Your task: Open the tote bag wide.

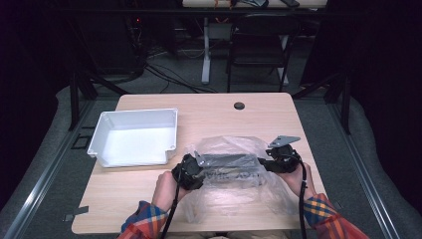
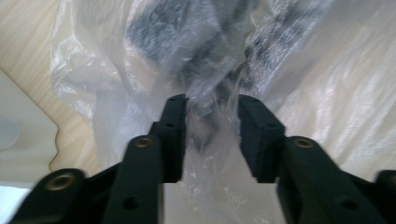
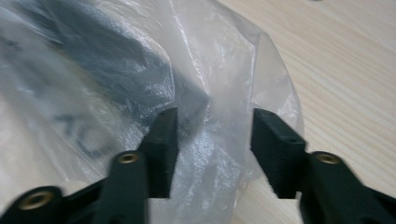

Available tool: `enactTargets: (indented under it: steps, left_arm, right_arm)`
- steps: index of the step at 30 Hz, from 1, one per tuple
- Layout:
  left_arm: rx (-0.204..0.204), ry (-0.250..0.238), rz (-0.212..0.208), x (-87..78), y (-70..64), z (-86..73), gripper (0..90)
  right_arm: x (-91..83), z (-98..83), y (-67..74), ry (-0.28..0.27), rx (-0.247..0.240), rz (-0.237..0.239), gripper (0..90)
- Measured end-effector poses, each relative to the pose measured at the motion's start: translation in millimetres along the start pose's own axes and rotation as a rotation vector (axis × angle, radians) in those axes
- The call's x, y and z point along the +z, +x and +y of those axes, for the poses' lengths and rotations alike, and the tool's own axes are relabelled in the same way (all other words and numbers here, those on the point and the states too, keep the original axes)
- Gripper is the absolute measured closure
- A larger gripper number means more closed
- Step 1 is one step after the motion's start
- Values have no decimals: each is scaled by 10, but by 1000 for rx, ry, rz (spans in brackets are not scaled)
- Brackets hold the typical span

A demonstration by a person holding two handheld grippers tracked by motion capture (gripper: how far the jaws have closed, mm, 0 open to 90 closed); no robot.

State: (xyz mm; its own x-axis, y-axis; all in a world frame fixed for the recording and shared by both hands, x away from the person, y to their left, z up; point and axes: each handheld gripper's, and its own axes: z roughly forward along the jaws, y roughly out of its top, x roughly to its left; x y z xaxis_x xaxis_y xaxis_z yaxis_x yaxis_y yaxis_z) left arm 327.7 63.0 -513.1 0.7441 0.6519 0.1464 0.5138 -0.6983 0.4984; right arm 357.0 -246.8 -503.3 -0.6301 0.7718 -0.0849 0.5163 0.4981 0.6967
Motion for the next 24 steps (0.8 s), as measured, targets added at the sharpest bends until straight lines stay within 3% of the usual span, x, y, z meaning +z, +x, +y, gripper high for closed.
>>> enactTargets:
  steps: [4,8,21,24]
  left_arm:
    - [-11,-2,-9,6,43,-17,749]
    - [-37,-16,-15,11,107,-43,783]
    - [-81,-51,4,5,212,-83,804]
    - [-87,-56,6,0,228,-85,807]
  right_arm:
    - [-139,-1,70,-13,-39,39,451]
    - [-98,-47,138,23,-58,58,437]
    - [-72,-123,247,85,-113,130,338]
    - [-56,-132,280,105,-129,127,383]
